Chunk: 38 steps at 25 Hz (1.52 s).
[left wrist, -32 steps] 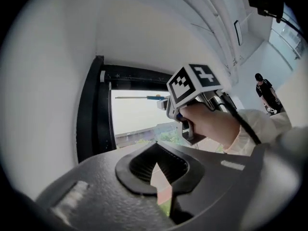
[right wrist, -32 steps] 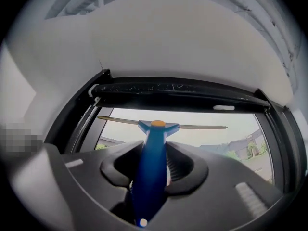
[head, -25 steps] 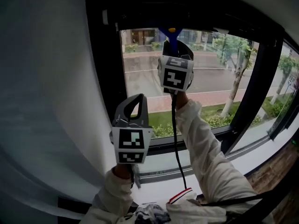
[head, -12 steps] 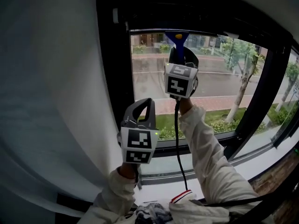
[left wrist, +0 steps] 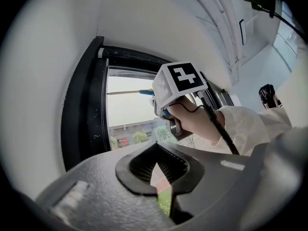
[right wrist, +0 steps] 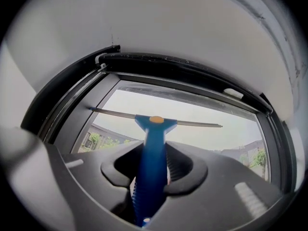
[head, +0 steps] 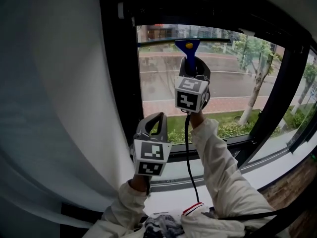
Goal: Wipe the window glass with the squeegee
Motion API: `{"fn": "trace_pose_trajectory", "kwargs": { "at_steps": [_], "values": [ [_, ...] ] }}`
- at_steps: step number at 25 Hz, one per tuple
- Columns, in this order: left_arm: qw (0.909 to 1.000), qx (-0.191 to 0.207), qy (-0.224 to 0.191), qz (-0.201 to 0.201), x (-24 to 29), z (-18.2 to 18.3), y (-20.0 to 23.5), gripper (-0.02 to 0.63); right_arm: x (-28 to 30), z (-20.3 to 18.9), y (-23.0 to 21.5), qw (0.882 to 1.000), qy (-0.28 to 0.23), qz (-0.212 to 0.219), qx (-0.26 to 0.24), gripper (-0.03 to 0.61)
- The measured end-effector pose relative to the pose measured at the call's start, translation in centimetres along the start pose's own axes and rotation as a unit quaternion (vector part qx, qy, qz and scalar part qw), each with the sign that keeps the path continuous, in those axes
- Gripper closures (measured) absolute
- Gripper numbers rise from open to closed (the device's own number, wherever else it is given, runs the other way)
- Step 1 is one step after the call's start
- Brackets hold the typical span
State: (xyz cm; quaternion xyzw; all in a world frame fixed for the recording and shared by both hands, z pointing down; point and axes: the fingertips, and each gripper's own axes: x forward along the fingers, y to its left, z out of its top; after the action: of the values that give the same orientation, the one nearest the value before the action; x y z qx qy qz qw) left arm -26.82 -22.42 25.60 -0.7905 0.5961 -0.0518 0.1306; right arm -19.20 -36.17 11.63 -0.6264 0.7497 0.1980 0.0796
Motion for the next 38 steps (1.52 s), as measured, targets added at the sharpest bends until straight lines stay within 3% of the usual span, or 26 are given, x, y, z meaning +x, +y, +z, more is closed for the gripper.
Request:
{"fn": "trace_pose_trajectory", "kwargs": {
  "at_steps": [23, 38],
  "values": [
    [0.9923, -0.045, 0.099, -0.059, -0.6, -11.5, -5.0, 0.614, -5.7, -12.1, 2.5, 0.996, 0.087, -0.001, 0.005, 0.44],
    [0.9865, -0.07, 0.123, -0.083, -1.9, -16.4, -7.3, 0.614, -9.1, -20.0, 3.6, 0.989, 0.149, -0.005, 0.0, 0.443]
  ]
}}
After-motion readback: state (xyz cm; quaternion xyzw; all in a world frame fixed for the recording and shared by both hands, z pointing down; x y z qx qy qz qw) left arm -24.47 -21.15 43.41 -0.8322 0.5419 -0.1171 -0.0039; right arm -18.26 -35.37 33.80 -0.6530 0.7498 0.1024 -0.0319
